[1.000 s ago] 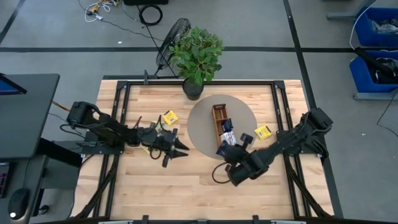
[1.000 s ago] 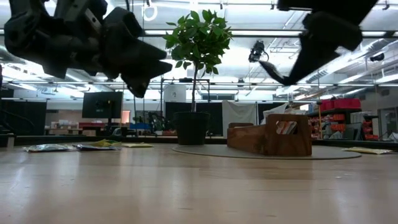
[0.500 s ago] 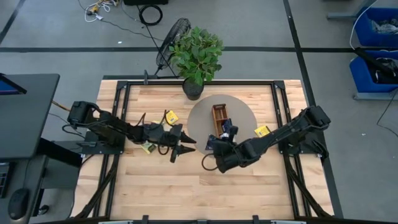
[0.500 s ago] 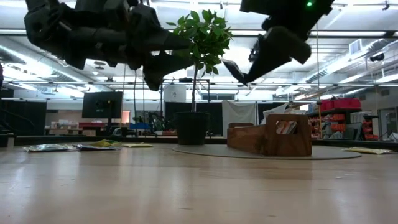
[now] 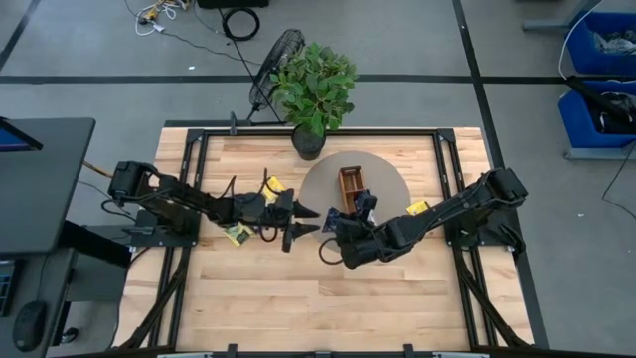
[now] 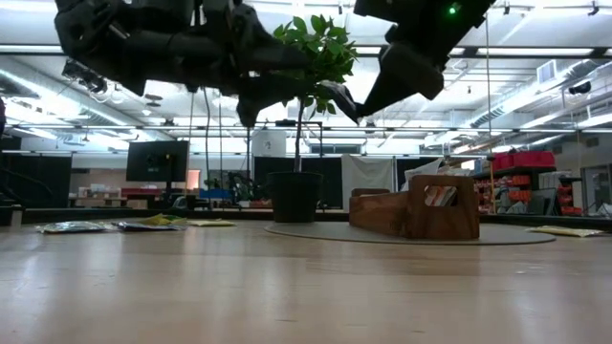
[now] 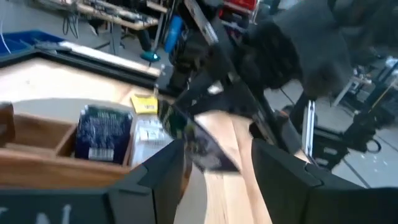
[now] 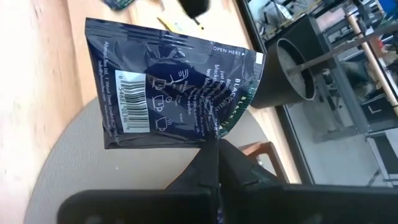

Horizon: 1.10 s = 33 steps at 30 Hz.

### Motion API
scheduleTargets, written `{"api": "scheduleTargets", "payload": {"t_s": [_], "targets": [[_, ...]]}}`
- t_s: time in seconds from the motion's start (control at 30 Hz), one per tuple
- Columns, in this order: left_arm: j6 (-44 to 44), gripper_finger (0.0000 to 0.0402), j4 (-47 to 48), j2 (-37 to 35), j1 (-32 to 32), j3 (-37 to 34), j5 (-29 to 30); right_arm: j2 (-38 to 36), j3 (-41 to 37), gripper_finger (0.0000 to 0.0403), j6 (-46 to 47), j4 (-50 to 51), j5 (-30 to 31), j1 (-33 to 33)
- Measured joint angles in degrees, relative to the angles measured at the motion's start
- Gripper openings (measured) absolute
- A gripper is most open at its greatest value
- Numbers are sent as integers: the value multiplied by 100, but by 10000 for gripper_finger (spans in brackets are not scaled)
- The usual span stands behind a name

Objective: Pick & Place Tea
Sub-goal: Put the purple tea bag into the middle section of the wooden organizer

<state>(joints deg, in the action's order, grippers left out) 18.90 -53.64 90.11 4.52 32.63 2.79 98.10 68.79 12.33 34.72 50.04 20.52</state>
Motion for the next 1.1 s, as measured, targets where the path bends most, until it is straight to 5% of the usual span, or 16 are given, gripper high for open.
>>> {"api": "scheduleTargets", "payload": {"t_s": [0.6,0.73,0.93,1.1], "targets": [[-165,189,900,-4,-20,270,79,-4,0,0,-535,-599,-80,-196],[-237,145,930,-4,-22,270,91,-4,0,0,-535,-677,-291,-198],[-481,24,989,-4,-22,270,105,-4,0,0,-520,-648,-324,-135],[-723,16,1327,-4,-12,270,64,-4,0,9,-166,-578,-852,-33]]}}
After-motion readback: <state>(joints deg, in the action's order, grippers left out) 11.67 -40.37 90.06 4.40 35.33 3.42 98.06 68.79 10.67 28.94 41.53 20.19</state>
